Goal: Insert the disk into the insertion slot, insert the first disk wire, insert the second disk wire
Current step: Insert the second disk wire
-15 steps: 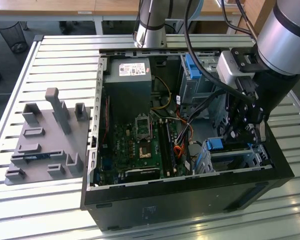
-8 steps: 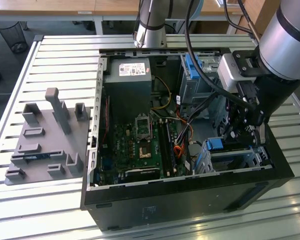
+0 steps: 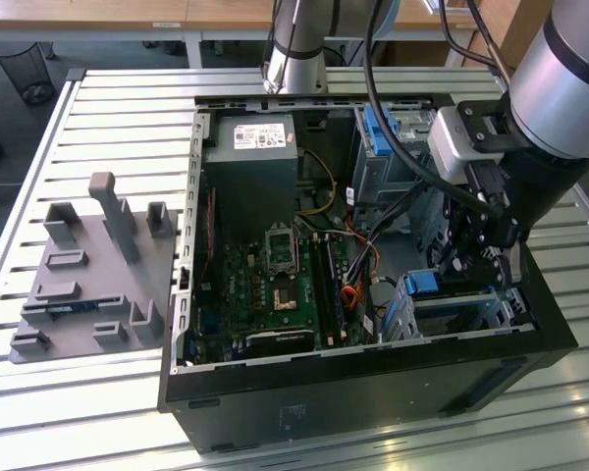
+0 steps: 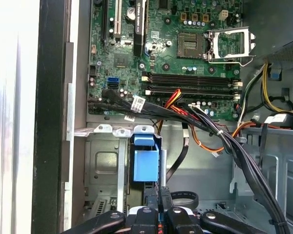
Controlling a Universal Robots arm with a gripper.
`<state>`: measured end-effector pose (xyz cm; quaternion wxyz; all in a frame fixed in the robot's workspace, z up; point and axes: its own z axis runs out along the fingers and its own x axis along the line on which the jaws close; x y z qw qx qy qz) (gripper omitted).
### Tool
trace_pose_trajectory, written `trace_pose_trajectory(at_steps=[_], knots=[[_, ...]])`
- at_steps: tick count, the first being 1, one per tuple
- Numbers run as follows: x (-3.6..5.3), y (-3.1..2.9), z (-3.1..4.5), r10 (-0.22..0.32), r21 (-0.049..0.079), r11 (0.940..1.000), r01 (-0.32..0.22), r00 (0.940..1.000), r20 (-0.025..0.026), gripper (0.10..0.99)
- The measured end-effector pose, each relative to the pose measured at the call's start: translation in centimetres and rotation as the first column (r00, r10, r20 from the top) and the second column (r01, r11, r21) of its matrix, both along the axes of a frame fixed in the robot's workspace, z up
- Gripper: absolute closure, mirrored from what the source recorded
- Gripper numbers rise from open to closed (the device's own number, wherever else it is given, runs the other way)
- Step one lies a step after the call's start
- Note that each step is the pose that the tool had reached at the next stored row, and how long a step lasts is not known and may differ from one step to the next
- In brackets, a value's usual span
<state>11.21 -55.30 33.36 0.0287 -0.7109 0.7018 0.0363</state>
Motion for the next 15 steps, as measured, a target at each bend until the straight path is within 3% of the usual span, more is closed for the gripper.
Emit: trace_pose_trajectory(at_steps=[15], knots=[[0.18, -0.18, -0.05, 0.000, 0.000, 1.0000, 0.000, 1.0000, 0.0000, 0.937]])
